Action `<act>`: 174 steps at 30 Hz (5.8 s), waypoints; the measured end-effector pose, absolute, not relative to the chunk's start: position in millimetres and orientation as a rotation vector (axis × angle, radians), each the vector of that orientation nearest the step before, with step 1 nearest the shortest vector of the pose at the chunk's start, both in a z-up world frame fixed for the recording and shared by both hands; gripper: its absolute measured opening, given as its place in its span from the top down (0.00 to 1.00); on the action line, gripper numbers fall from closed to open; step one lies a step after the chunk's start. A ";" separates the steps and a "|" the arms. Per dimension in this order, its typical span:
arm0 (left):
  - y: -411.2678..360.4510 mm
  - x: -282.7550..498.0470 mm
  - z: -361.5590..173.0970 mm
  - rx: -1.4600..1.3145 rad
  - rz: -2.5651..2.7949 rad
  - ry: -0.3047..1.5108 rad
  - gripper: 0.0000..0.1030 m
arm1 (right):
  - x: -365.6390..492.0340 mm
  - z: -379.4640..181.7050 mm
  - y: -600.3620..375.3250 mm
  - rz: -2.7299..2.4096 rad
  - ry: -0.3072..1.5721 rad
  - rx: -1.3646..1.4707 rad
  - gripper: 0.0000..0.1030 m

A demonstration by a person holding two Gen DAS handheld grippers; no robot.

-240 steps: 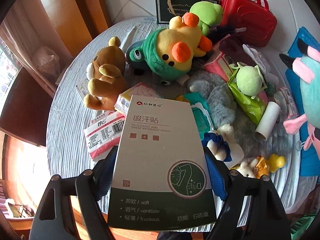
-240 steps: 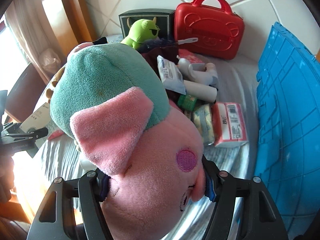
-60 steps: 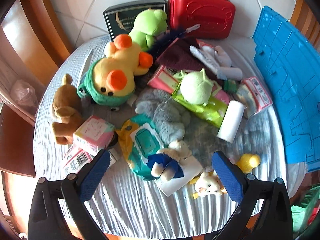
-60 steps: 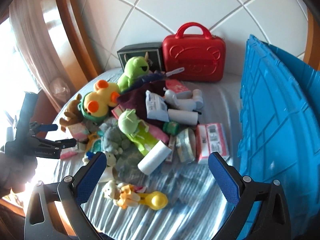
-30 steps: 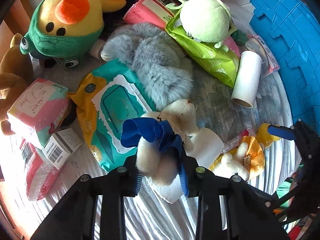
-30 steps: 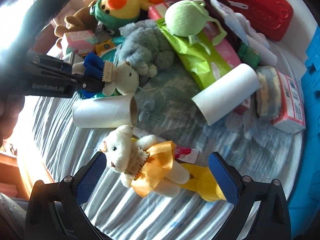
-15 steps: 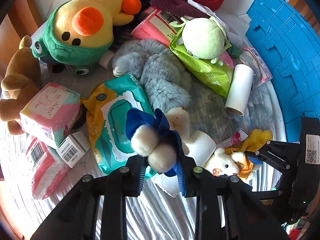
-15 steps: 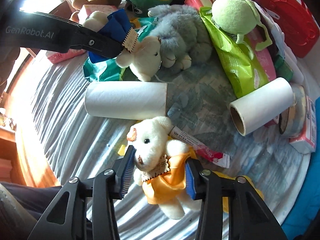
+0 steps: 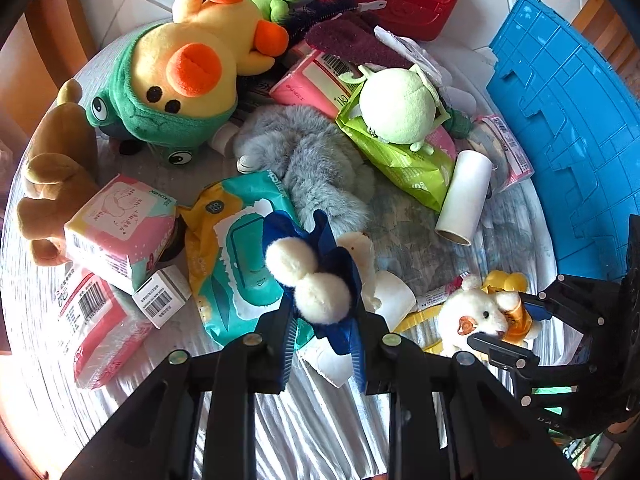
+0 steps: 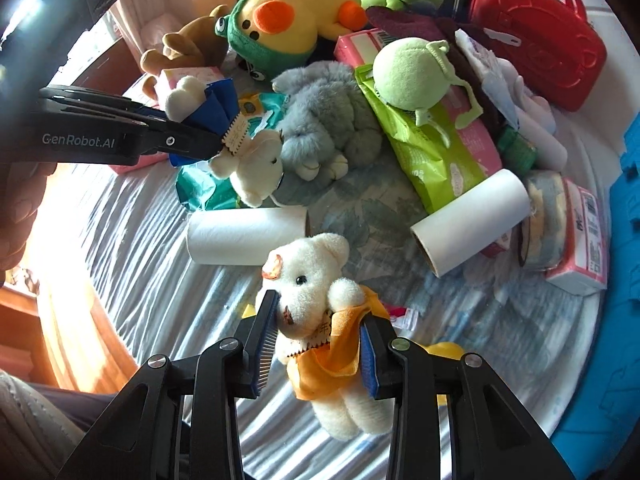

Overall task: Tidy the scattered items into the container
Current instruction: 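Lift and carry the white plush and the bear over the blue crate, then open both tools to drop the two plushes into the crate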

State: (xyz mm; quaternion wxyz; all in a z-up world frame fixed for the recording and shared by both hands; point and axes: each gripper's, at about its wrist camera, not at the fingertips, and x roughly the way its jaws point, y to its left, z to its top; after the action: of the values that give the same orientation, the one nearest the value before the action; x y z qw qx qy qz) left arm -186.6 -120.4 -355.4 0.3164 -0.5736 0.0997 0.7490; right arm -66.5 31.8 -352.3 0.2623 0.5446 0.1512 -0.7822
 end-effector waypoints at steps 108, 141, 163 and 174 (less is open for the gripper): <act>291.6 -14.1 -6.9 -0.656 2.028 0.385 0.81 | -8.1 10.4 521.6 -2.970 -0.153 0.814 0.67; 392.4 -39.3 8.2 -0.599 1.978 0.400 0.81 | -24.9 -22.5 593.2 -3.042 -0.246 0.942 0.66; 324.2 -78.0 -23.3 -0.790 2.085 0.258 0.00 | -33.4 -23.9 566.7 -2.993 -0.199 0.925 0.00; 247.4 -75.5 -55.4 -0.878 2.122 0.235 0.00 | -38.5 -18.8 508.4 -2.913 -0.138 0.902 0.00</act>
State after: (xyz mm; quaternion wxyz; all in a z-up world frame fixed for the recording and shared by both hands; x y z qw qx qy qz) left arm -75.5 247.4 -55.4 0.4047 -0.3478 0.0931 0.8406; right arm -38.5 508.3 -18.8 0.0444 0.2953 -0.0451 -0.9533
